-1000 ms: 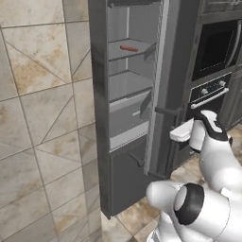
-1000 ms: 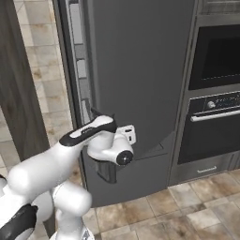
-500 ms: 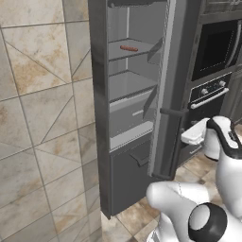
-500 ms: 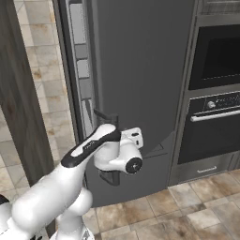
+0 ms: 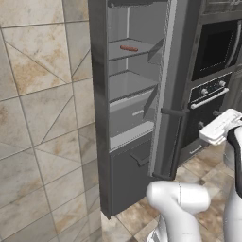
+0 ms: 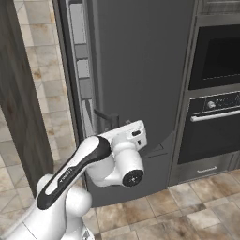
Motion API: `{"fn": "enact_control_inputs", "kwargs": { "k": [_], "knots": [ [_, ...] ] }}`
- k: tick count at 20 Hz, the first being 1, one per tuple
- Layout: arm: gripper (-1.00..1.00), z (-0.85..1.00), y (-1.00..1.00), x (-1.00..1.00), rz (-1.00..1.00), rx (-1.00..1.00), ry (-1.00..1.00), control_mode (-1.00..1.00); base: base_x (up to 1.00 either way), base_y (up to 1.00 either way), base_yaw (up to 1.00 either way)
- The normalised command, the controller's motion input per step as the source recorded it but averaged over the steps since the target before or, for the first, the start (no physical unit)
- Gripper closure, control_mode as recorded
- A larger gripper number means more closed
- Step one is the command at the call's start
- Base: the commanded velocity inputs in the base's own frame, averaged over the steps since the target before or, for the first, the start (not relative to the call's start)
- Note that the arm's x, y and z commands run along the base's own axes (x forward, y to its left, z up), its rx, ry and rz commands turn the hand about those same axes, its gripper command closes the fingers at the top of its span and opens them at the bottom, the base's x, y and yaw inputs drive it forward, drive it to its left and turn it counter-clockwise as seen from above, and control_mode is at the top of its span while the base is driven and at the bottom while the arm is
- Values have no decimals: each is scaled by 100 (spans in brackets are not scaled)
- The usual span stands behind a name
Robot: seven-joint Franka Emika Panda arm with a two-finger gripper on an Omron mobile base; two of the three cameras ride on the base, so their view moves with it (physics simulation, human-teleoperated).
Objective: Move the hot dog bun to the plate on the dining table and place the condiment next to that plate. Then navigate to the fridge and take the sausage and place it on the plate as well.
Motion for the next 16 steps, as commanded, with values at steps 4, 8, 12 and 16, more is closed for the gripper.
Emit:
{"fn": "enact_control_inputs", "kwargs": {
  "k": [4, 8, 12, 16],
  "knots": [
    [-100, 100, 1, -46, 0, -17, -2, -100, 0, 0, 0],
    [-100, 95, 16, -44, -2, -22, 5, -100, 0, 0, 0],
    [-100, 75, 29, -44, -7, -26, 18, -100, 0, 0, 0],
    [-100, 31, 59, -16, -1, -35, 37, -100, 0, 0, 0]
  ]
}}
